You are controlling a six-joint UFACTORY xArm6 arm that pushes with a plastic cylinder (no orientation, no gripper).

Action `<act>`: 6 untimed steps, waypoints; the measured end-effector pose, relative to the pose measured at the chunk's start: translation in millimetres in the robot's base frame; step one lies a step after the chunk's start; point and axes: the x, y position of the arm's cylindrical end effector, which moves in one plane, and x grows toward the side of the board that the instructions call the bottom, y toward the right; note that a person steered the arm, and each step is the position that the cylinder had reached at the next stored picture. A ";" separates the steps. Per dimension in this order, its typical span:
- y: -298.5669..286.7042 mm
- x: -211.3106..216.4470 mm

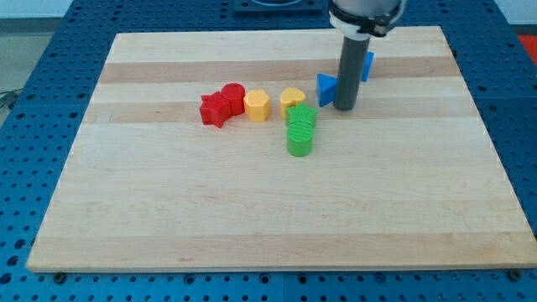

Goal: Move the yellow heart into the right side of the yellow hexagon

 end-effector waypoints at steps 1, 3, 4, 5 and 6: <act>-11.2 0.0; -43.7 0.0; -53.7 -0.1; -44.9 -0.1; -11.5 6.8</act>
